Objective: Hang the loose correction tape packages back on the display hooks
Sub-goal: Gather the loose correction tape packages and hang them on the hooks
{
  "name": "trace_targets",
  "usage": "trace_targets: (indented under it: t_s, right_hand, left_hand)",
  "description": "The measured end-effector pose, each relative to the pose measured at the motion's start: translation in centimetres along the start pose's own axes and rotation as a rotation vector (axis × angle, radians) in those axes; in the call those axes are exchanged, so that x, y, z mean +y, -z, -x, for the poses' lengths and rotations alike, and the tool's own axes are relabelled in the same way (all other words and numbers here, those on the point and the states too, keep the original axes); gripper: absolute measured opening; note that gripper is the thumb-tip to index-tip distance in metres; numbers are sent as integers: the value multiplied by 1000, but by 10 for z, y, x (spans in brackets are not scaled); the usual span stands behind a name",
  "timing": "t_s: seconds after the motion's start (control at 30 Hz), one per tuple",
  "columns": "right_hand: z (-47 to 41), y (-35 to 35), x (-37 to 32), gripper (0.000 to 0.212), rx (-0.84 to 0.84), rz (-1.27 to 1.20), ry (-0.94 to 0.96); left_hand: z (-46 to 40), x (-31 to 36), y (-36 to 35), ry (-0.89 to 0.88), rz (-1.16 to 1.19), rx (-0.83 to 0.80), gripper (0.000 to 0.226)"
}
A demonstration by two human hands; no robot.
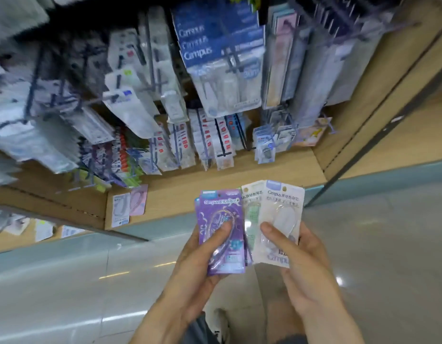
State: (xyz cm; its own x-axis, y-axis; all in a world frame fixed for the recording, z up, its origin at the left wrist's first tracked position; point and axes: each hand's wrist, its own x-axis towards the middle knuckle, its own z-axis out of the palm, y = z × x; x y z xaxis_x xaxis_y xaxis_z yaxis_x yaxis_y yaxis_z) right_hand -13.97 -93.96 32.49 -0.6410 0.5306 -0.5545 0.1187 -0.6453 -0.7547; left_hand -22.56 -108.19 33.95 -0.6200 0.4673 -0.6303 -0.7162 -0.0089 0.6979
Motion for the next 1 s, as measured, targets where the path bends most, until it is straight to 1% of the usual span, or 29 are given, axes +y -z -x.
trace_targets:
  t_s: [0.1, 0.2, 0.23, 0.27, 0.33, 0.47, 0.53, 0.63, 0.8, 0.93, 1.0]
  right_hand:
    - [69, -27, -82, 47, -5, -2, 36]
    - [141, -63, -170, 47, -38, -18, 96]
    - [165, -76, -199, 47, -51, -9, 129]
    - [187, -89, -226, 48, -68, 4, 169]
    - [226, -112, -273, 51, -97, 30, 250]
    - [290, -146, -342, 52, -155, 52, 407]
    - [306, -154, -360, 56, -158, 73, 456]
    - [326, -161, -380, 68, -163, 112, 513]
    - [339, -155, -382, 58, -177, 84, 501]
    - [342, -147, -381, 59, -205, 91, 481]
    - [341, -146, -383, 55, -222, 99, 486]
  left_hand:
    - [78, 65, -44, -73, -39, 18, 43]
    - [158, 141, -88, -171, -32, -18, 23]
    - [183, 166, -101, -207, -29, -31, 22]
    - [207, 191, -113, -243, -27, -41, 26]
    - [249, 234, -133, -315, -34, -61, 40]
    - [318, 296, -164, -438, -10, -96, 52]
    - [338, 310, -172, -472, 20, -96, 53]
    - [356, 326, -179, -475, 91, -136, 60]
    - [362, 314, -184, -391, 148, -172, 68]
    - [365, 306, -185, -355, 158, -196, 59]
    - [363, 306, -184, -364, 143, -191, 61]
